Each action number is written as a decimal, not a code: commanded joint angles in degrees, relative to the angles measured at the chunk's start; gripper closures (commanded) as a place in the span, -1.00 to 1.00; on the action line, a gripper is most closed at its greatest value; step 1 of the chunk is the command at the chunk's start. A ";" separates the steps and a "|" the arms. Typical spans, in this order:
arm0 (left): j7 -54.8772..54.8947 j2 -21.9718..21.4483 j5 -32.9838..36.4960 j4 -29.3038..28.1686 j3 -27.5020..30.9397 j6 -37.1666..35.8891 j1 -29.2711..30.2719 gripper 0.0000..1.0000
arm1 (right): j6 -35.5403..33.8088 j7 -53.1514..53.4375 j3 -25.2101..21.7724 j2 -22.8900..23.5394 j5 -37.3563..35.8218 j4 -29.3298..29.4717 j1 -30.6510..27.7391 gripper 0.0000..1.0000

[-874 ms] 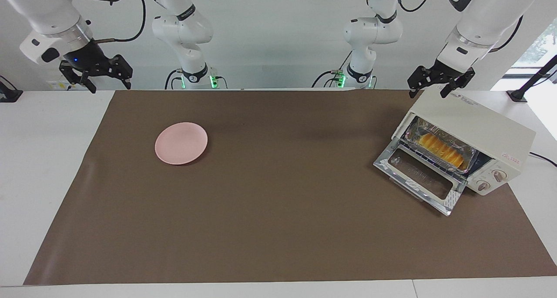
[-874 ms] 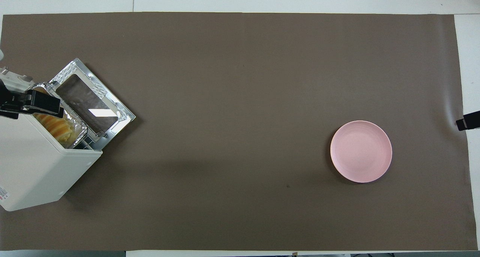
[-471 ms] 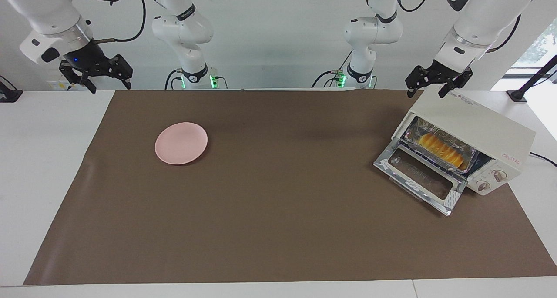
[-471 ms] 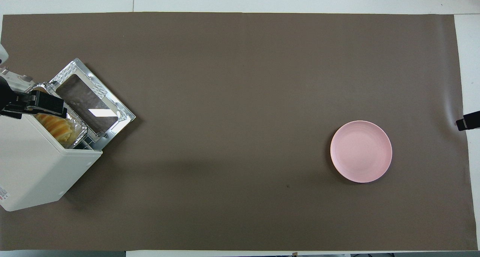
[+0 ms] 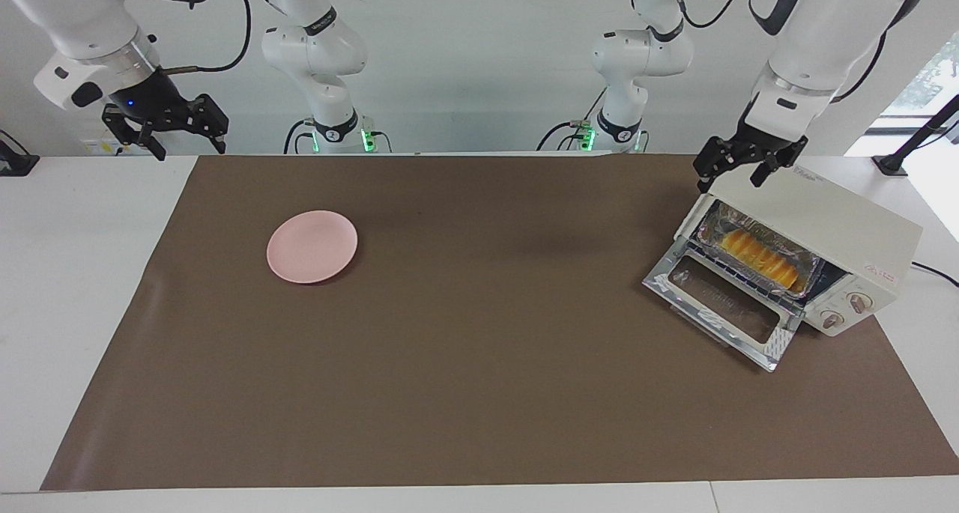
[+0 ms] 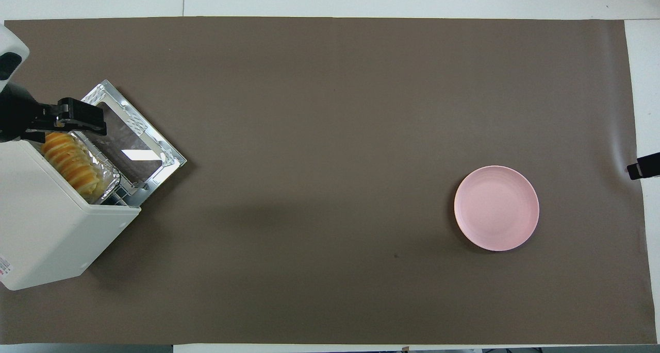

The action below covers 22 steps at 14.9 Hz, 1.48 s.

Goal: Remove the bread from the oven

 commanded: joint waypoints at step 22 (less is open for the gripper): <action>-19.87 1.70 9.56 -28.54 0.67 22.98 2.73 -0.07 | -0.59 0.12 0.63 -0.80 -0.41 -0.60 -0.79 -1.00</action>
